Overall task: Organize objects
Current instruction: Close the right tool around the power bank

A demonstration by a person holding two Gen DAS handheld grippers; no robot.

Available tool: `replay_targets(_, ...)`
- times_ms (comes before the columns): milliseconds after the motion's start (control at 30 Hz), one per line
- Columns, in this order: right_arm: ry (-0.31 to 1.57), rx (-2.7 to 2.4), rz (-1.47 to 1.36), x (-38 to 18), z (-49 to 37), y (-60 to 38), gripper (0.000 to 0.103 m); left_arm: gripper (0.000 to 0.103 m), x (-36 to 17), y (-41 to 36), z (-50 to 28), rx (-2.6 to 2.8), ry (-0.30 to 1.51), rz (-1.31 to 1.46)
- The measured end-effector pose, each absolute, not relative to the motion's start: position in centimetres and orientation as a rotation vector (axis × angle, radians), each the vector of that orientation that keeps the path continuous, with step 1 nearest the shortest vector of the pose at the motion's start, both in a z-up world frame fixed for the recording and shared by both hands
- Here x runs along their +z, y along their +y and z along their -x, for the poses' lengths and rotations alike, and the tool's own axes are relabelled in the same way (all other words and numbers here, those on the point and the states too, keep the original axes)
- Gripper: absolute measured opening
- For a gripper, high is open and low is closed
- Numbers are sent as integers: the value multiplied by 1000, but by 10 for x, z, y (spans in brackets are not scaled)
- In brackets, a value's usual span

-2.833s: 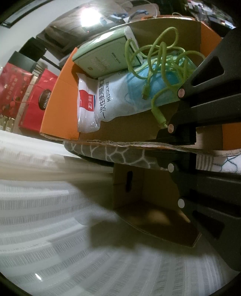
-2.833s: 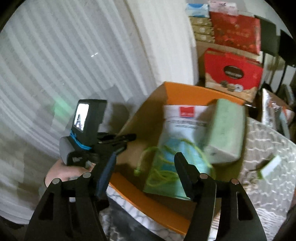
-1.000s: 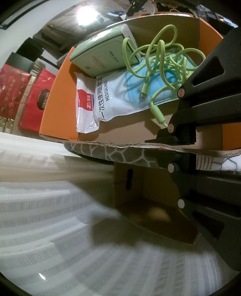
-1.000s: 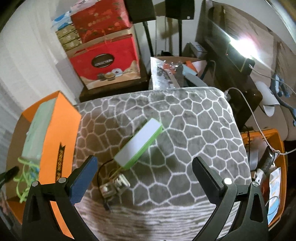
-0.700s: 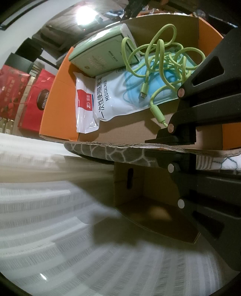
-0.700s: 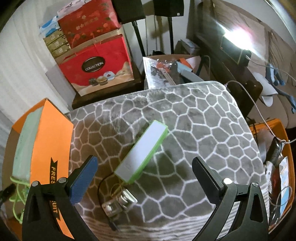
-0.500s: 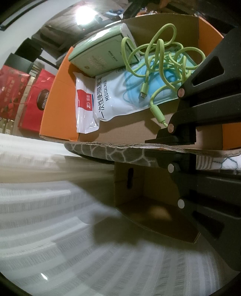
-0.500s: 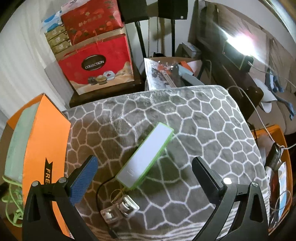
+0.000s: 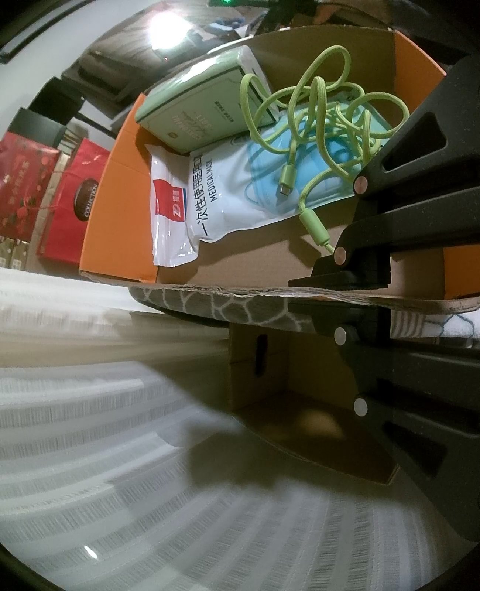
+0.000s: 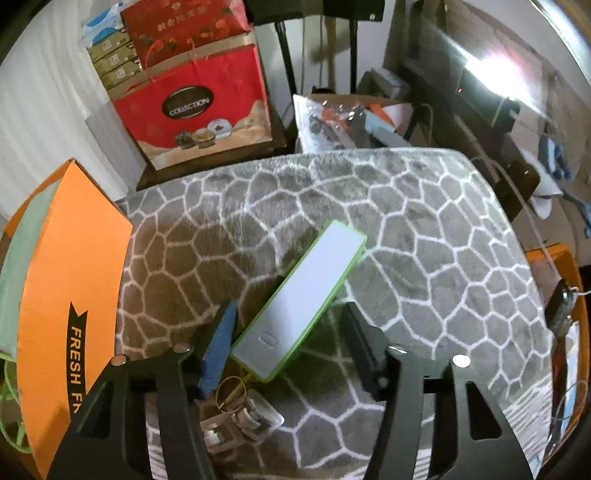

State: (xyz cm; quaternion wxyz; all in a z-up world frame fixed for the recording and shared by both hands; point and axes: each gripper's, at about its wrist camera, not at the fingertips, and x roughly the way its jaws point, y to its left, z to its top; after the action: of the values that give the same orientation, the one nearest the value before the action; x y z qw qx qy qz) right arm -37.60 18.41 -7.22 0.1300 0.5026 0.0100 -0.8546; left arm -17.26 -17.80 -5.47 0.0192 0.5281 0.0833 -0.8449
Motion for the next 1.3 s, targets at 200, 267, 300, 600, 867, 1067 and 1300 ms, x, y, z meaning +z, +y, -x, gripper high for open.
replay_targets(200, -17, -2423, -1493, -70, 380, 193, 43, 4, -55, -177, 172, -2622, 260, -1638)
replay_targets(267, -16, -2416, -1496, -69, 381, 197, 37, 4, -55, -177, 172, -2622, 262, -1639)
replay_targets(300, -13, -2413, -1500, -69, 381, 199, 36, 4, -55, -176, 172, -2623, 260, -1639)
replay_targets(600, 88, -2393, -1527, -67, 380, 210, 29, 4, -53, -172, 172, -2623, 265, -1636)
replay_targets(867, 165, -2440, -1531, -77, 381, 196, 34, 4, -54, -171, 172, -2618, 270, -1640)
replay_targets(1067, 88, -2435, -1502, -71, 381, 207, 24, 4, -54, -171, 172, -2618, 273, -1640)
replay_targets(1300, 85, -2449, -1417, -42, 369, 211, 24, 4, -54, -171, 172, -2615, 273, -1639)
